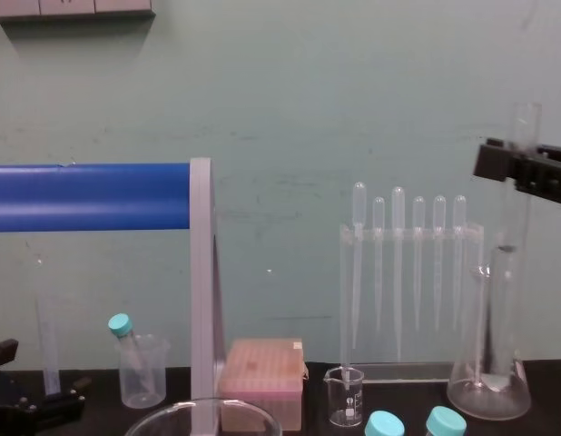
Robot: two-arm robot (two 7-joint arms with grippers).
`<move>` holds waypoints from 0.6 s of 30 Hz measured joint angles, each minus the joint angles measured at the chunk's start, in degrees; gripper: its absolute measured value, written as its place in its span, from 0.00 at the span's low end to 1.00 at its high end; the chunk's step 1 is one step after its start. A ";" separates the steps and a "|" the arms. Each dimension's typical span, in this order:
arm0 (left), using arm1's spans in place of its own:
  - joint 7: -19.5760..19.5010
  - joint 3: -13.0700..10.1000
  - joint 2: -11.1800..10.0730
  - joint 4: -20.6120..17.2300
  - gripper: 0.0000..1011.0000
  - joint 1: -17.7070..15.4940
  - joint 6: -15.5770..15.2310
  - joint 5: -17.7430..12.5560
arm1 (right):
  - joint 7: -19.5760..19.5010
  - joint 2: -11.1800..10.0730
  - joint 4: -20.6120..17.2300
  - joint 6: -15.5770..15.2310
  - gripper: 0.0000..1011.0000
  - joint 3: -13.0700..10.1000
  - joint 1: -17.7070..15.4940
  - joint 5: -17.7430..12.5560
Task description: Hold the test tube with one hand and immerse one end into the beaker, then return it to the test tube rack.
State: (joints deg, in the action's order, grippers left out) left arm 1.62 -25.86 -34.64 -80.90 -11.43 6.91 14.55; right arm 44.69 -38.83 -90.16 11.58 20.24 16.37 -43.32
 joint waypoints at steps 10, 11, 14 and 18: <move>0.00 0.00 0.00 0.00 0.99 0.00 0.00 0.00 | -3.11 -2.73 -4.00 -1.95 0.22 -3.09 -5.72 -0.22; 0.00 0.00 0.00 0.00 0.99 0.00 0.00 0.00 | -3.31 -2.87 -4.23 -2.22 0.22 -3.37 -6.25 -0.25; 0.00 0.00 0.00 0.00 0.99 0.00 0.00 0.00 | -3.51 -2.96 -4.41 -2.75 0.22 -3.58 -6.88 -0.26; 0.00 0.00 0.00 0.00 0.99 0.00 0.00 0.00 | -3.53 -2.81 -4.23 -3.45 0.22 -3.46 -7.04 -0.24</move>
State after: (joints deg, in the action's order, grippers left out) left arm 1.62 -25.86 -34.65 -80.90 -11.43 6.91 14.55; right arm 41.16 -41.63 -94.39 8.13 16.78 9.32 -43.57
